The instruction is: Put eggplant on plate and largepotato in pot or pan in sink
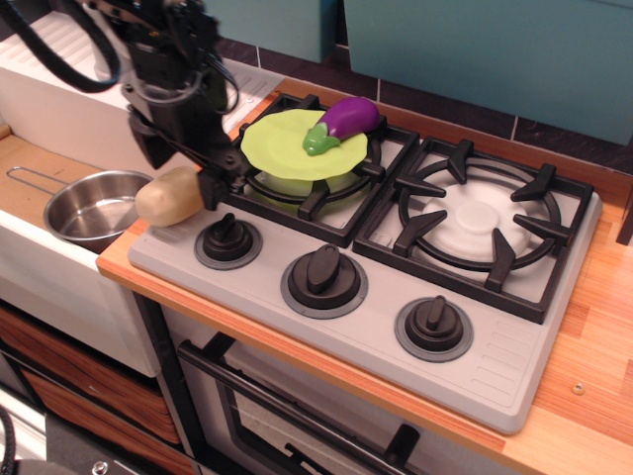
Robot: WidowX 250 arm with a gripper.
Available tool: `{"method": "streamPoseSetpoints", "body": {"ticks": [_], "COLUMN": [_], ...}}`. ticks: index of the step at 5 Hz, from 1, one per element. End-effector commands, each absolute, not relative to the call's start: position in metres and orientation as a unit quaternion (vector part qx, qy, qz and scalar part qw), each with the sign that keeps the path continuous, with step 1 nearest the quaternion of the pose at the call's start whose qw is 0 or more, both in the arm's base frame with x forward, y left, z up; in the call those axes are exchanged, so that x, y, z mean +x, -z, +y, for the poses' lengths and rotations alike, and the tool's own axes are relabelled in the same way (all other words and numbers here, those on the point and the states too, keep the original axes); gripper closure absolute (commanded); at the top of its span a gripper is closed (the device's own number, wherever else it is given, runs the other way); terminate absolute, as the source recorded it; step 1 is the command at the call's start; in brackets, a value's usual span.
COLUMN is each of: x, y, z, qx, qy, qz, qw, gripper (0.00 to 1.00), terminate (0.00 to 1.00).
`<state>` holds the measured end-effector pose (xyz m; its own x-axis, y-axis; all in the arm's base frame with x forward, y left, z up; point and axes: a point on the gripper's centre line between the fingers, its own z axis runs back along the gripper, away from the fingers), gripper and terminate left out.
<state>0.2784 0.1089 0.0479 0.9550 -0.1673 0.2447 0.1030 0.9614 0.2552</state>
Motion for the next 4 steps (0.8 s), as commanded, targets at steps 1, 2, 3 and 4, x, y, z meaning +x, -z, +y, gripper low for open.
{"method": "streamPoseSetpoints", "body": {"ticks": [1,2,3,4], "x": [0.286,0.282,0.277,0.273], "y": [-0.055,-0.051,-0.051,-0.050], "z": [0.112,0.119,0.129,0.136], "qx": [0.126,0.120,0.118,0.121], "qy": [0.065,0.079,0.095,0.100], "qz": [-0.162,-0.182,-0.194,-0.196], "qw": [0.977,0.973,0.969,0.968], "gripper": [0.00,0.00,0.00,0.00], "terminate": [0.00,0.00,0.00,0.00]}}
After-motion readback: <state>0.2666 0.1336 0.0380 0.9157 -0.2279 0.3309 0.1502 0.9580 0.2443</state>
